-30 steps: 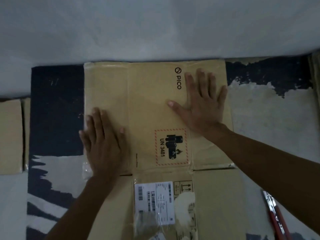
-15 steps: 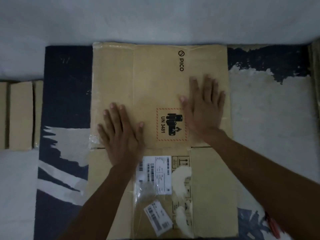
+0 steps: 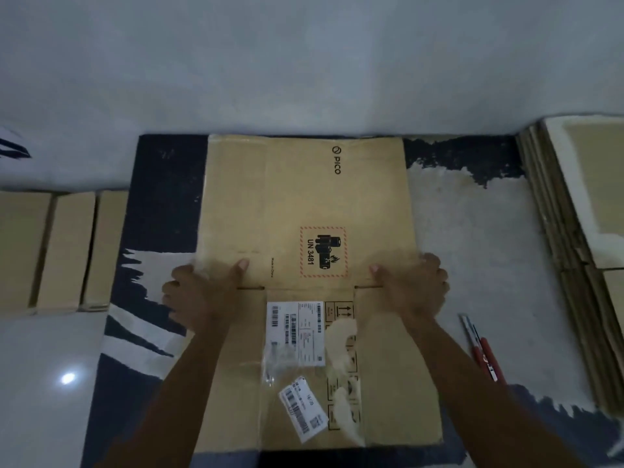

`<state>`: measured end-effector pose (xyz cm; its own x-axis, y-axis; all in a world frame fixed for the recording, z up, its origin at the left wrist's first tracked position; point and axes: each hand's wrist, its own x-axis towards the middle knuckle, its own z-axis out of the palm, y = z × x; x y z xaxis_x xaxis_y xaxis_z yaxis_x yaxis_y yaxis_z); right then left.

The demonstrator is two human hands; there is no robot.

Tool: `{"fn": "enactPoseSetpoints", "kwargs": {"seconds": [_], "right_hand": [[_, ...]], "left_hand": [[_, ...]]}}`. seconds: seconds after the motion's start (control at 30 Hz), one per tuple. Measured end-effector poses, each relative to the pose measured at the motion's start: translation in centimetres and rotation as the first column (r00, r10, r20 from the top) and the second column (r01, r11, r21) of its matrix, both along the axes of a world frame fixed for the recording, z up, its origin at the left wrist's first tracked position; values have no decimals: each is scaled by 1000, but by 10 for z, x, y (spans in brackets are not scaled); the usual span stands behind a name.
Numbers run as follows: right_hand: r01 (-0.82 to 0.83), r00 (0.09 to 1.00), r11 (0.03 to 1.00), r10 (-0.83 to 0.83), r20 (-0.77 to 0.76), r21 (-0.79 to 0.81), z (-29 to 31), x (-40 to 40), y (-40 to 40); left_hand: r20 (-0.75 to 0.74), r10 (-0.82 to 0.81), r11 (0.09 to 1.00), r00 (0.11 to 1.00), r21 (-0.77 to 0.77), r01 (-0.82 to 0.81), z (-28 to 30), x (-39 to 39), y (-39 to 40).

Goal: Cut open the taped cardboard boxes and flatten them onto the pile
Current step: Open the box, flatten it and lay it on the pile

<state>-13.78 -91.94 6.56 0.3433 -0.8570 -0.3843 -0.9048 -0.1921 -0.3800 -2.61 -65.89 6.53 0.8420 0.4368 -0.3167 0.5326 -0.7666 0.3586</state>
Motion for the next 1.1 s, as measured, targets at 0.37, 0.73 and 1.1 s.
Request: {"fn": "enactPoseSetpoints", "kwargs": {"seconds": [0.37,0.73,1.1], "right_hand": [[-105,979,989,84,187,103,55,-7,18],[-57,934,997,69,351,-46,156,-71,16],[66,905,989,-5,424,-130,209,-206,-80]], "left_hand": [[64,-174,864,983,-469,183,47,4,37],[316,-174,749,933,-572,334,142,-46,27],[380,-318,569,869,-656,495,185,-134,-80]]}}
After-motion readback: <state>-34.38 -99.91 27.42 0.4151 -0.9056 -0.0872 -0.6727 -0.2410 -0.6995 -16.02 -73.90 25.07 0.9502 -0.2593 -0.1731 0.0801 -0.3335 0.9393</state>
